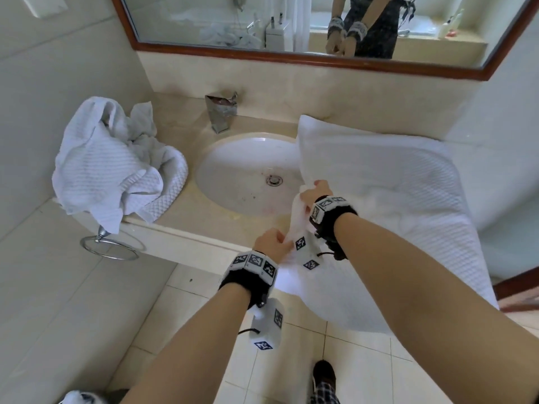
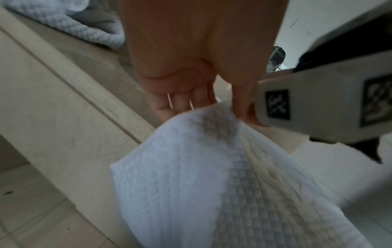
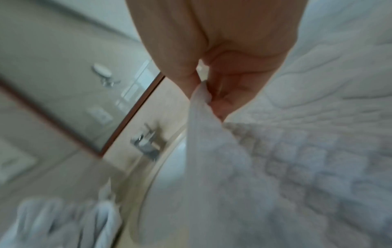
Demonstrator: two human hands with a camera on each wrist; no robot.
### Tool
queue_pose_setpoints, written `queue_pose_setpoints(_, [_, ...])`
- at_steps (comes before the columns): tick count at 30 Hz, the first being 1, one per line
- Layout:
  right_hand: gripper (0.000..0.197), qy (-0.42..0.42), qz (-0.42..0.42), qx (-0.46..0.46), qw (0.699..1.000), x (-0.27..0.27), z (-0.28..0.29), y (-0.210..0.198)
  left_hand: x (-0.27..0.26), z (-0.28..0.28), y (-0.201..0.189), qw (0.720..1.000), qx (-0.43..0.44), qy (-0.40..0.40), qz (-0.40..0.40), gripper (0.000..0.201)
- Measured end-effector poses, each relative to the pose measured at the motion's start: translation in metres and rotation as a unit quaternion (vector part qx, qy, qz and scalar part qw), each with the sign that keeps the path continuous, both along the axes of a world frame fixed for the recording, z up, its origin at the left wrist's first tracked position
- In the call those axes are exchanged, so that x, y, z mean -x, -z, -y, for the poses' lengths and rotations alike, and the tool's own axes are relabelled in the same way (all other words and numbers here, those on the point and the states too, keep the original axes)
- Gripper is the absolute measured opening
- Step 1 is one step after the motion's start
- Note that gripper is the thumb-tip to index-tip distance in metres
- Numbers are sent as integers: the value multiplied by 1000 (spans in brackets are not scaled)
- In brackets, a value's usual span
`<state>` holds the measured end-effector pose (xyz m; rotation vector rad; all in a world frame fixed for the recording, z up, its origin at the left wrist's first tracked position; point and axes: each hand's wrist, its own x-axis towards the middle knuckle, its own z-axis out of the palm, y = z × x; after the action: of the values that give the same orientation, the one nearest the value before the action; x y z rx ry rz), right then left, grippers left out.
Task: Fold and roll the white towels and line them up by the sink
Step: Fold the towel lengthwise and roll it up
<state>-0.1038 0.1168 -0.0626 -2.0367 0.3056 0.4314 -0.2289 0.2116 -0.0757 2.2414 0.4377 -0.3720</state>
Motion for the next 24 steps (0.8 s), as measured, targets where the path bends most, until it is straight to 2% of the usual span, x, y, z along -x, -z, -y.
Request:
queue_pose_setpoints(2, [54,34,9,-21,999,-3,16,-5,10,6,4,997,-29,63,-46,26])
queue_pose_setpoints(4, [49,57,1,-61,996,-2,29,-12,21,14,5,994,-60,72,-49,29])
queue_pose_setpoints(7, [33,76,15,-117,990,-3,50,-28,25,25,-13,988,-142,59,-15,29])
queue_pose_setpoints(10, [41,88,31,-169,981,-13,81,-40,16,45,-49,977,-205,18,51,27])
queue_pose_setpoints(12, [44,77,42,-244,966,-14,108,-54,11,71,-73,969,-236,7,79,28])
queue_pose_setpoints(14, [41,98,63,-307,945,-14,144,-63,9,110,-91,960,-258,29,103,27])
queue_pose_setpoints(18, [15,180,71,-328,925,-2,226,-53,20,202,-91,954,-250,123,110,25])
queue_pose_setpoints(20, [16,167,35,-273,947,6,265,-35,28,243,-75,956,-227,168,83,27])
queue_pose_setpoints(22, [28,103,3,-127,987,13,297,-15,37,277,-52,958,-192,207,46,30])
queue_pose_setpoints(24, [40,62,-18,-6,998,15,316,10,49,301,-28,960,-159,229,13,31])
